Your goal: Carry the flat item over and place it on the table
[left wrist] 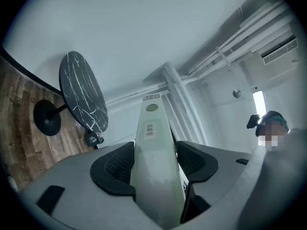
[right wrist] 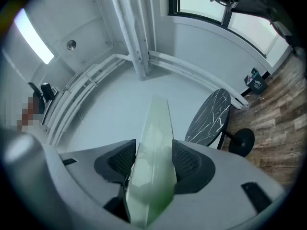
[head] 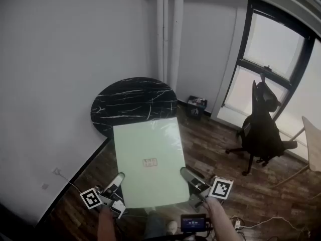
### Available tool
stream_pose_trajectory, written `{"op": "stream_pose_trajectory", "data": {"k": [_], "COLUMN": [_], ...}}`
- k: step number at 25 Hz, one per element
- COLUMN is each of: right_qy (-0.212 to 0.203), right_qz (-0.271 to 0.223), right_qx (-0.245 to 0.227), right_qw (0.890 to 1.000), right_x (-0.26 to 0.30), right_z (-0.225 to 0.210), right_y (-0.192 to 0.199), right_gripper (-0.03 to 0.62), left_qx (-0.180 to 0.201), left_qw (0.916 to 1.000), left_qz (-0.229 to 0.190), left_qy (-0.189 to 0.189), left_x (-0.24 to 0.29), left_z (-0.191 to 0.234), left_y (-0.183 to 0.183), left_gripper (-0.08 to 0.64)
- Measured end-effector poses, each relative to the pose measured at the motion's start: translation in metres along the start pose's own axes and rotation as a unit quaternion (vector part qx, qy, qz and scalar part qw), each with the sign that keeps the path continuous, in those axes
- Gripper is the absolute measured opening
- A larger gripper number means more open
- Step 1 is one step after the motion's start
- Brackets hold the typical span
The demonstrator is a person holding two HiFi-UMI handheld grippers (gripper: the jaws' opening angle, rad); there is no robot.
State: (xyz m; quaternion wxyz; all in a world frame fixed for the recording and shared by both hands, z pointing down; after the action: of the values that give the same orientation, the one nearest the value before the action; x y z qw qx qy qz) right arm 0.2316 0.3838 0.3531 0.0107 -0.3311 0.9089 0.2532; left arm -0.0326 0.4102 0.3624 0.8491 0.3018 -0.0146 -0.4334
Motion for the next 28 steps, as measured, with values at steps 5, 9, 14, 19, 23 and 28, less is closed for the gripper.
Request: {"op": "stream_pose_trajectory", "data": {"k": [5, 9, 14, 19, 23, 28], "right_qy": [-0.002, 0.000, 0.005, 0.017, 0.022, 0.027], "right_qz": [-0.005, -0.003, -0.005, -0.006, -0.011, -0.015], "right_qx": [0.000, 0.003, 0.011, 0.011, 0.013, 0.015], "right_qw": [1.000, 1.000, 1.000, 1.000, 1.000, 0.999], "right_x": [0.018, 0.027, 0.037, 0.044, 0.052, 0.075], "right_z": [-0.004, -0.012, -0.022, -0.031, -0.040, -0.056], "right_y": [0.010, 0.016, 0.017, 0.013, 0.003, -0.010], "right_gripper": [0.224, 0.224, 0.224, 0.224, 0.224, 0.224], "left_qx": [0.009, 0.005, -0.010, -0.016, -0.021, -0.026], "left_qw": [1.0000, 1.0000, 0.9999, 0.9998, 0.9997, 0.9995], "left_qz": [0.003, 0.002, 0.003, 0.007, 0.014, 0.016], "left_qy": [0.004, 0.000, -0.002, -0.002, -0.003, -0.003], "left_x": [-0.007, -0.012, -0.009, -0.002, 0.012, 0.029], "left_z": [0.010, 0.022, 0.036, 0.050, 0.060, 0.082], "left_y": [-0.018, -0.022, -0.027, -0.032, -0.038, -0.057], "left_gripper": [0.278, 0.278, 0.276, 0.276, 0.276, 0.276]}}
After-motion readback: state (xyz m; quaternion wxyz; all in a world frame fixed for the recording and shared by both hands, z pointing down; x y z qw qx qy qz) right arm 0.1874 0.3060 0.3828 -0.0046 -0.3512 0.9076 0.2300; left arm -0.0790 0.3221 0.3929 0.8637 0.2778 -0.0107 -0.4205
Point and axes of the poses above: the fingertips, and each gripper's own axes: x forward along the fingers, z to its left, y out of its underside, the point moved 2 cm from there along -x, backward along the fingers, and after that the axes turned 7 degrees about x, right-handed, at the moved point
